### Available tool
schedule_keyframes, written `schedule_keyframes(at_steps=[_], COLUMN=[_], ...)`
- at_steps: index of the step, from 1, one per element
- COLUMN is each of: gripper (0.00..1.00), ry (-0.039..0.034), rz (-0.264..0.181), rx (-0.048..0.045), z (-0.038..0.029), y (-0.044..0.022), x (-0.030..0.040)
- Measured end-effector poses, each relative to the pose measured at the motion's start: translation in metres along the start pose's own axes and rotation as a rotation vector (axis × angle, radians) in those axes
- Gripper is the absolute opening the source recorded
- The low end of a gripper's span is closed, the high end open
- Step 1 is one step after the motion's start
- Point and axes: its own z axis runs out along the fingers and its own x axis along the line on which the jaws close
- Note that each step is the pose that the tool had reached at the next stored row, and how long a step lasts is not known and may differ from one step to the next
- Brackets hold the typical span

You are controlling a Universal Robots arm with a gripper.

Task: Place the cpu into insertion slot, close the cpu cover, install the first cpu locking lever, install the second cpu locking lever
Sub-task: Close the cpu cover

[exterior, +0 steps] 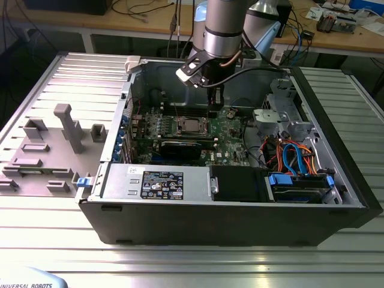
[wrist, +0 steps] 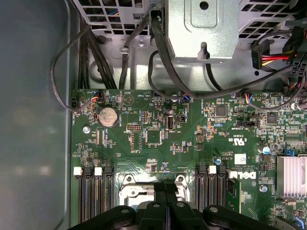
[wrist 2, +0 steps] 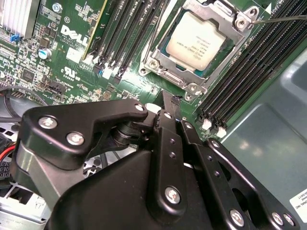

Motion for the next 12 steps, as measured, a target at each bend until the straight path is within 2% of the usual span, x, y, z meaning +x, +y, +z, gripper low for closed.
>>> schedule_keyframes(at_steps=[10,12], gripper=[0.11,0.11], ry=[0.0006,0.0005], rz=[0.0,0.0], rx=[0.0009,0.001], z=[0.0002,0.0002], y=[-0.0055,-0.0096], x=[0.0001,0.0001])
